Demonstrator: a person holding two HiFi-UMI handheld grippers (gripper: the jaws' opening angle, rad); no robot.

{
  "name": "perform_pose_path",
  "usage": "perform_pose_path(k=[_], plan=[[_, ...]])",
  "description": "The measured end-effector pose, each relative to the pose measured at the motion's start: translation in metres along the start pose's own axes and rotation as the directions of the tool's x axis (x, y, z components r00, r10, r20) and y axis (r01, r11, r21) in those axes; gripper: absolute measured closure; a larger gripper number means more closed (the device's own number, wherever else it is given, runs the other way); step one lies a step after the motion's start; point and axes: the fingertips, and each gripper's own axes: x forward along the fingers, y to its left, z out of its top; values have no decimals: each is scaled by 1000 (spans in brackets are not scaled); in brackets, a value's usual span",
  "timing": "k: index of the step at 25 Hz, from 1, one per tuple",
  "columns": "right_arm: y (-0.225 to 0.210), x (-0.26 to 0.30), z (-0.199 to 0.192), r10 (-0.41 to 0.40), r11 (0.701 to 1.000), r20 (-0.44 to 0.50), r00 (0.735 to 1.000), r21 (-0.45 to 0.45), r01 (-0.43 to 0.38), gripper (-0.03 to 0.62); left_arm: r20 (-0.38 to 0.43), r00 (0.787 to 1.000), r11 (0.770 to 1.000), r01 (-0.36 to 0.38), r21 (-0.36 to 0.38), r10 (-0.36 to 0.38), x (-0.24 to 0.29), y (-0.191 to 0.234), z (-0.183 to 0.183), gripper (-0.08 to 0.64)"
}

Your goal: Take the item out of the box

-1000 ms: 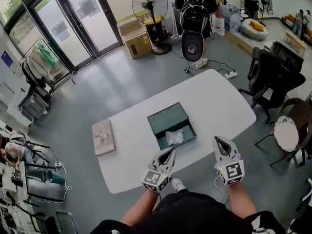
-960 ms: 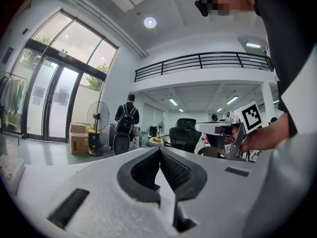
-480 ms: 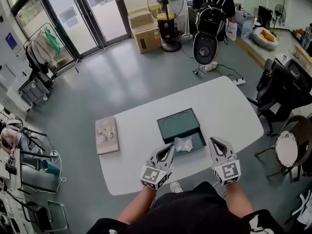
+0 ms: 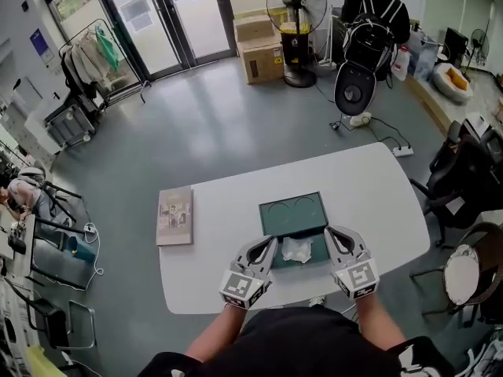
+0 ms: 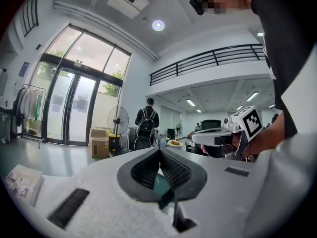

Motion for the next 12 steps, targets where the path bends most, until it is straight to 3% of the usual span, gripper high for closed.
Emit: perform_pose_path(k=[12], plan=[[7,62,-19,213,974,-89,973,-52,-218,586,-32,987,987,-160,10,160,4,37,-16,551]])
